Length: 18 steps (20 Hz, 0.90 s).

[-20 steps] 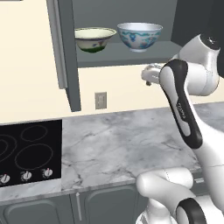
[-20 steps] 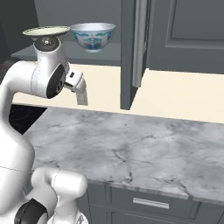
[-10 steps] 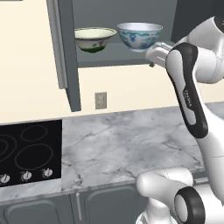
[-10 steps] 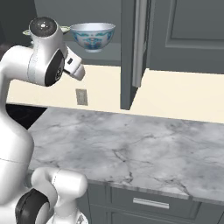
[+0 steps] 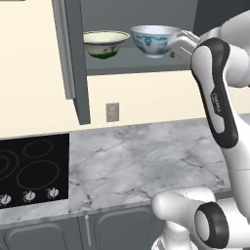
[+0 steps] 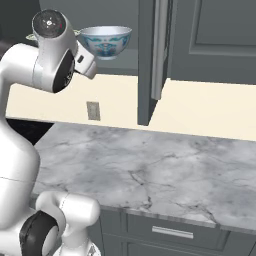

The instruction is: Pick up the bowls from the cabinet and place each bowl in front of a stool on the dining counter.

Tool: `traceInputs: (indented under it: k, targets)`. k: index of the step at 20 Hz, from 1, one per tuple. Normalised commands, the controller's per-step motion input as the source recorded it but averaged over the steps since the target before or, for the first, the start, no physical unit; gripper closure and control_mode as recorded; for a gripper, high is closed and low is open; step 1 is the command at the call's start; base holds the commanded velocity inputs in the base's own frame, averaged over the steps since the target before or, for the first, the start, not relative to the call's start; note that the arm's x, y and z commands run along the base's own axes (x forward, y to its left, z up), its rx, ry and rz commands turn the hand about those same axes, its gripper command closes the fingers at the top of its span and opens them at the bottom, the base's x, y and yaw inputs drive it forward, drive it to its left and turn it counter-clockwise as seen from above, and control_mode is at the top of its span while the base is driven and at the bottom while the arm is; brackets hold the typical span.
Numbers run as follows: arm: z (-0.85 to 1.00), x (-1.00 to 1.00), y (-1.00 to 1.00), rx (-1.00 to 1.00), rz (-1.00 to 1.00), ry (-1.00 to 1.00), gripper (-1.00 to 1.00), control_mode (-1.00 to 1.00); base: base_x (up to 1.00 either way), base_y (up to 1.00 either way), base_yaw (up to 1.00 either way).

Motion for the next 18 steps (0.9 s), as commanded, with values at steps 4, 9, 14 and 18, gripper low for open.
traceInputs:
  k: [4, 9, 14, 18]
  targets:
    - [0.45, 0.12, -0.05, 0.01, -0.01, -0.07, -1.00, -1.00, 0.00, 0.00, 0.00]
    - [0.31, 0.18, -0.13, 0.03, 0.00, -0.04, -1.00, -1.00, 0.00, 0.00, 0.00]
    - [0.01, 0.34, -0.04, 0.00, 0.00, 0.00, -1.00, -1.00, 0.00, 0.00, 0.00]
    - [0.00, 0.48, 0.00, 0.00, -0.01, 0.00, -1.00, -1.00, 0.00, 0.00, 0.00]
